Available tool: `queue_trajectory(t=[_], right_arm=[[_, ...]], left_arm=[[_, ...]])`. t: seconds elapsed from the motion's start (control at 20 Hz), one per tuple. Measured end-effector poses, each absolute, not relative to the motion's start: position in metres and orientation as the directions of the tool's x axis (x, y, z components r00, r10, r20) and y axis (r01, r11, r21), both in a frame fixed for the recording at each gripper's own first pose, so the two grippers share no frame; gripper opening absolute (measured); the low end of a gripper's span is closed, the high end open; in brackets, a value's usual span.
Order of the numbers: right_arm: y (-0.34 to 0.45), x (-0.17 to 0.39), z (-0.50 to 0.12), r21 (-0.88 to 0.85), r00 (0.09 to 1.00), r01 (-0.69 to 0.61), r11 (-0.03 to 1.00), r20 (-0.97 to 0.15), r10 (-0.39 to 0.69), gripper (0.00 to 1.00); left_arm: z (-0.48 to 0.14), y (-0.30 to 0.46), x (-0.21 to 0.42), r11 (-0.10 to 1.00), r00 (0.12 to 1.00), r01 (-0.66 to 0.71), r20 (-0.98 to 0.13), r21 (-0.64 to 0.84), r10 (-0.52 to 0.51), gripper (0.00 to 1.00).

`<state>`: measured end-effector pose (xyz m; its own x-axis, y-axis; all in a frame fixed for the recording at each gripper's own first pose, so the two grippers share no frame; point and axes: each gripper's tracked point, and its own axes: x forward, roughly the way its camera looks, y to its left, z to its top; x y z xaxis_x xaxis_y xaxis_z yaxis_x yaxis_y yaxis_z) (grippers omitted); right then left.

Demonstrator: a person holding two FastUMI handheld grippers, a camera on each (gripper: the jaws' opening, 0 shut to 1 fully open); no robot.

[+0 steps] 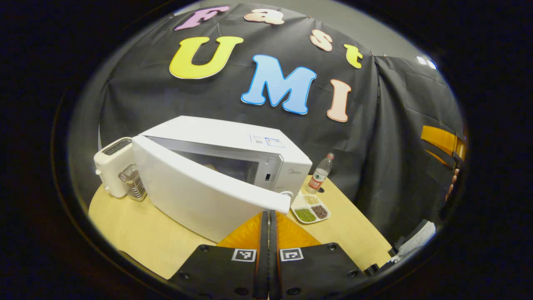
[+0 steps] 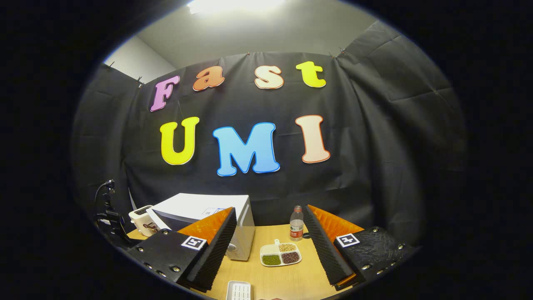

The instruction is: Open the microwave oven with the left hand, put the food in, and close the microwave oven.

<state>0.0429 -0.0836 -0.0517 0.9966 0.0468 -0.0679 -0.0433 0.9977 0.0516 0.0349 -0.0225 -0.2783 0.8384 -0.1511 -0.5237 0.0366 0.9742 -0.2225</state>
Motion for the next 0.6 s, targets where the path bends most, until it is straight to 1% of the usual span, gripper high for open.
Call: queue_trajectory(t=[0.15, 0.3, 0.6], right_arm=[[-0.098, 0.041, -0.056, 0.047, 0.997, -0.013, 0.999, -0.079, 0.016, 0.97], [-0.108, 0.037, -0.058, 0.036, 0.996, 0.007, 0.999, -0.084, -0.004, 0.97], [-0.116, 0.033, -0.059, 0.013, 0.996, 0.02, 1.0, -0.087, -0.019, 0.97]], left_arm=[[-0.281, -0.029, 0.05, 0.976, 0.836, 0.062, -0.523, -0.21, -0.165, 0.07], [-0.286, -0.03, 0.063, 0.976, 0.835, 0.057, -0.525, -0.21, -0.162, 0.07], [-0.292, -0.031, 0.091, 0.979, 0.833, 0.049, -0.534, -0.196, -0.148, 0.07]])
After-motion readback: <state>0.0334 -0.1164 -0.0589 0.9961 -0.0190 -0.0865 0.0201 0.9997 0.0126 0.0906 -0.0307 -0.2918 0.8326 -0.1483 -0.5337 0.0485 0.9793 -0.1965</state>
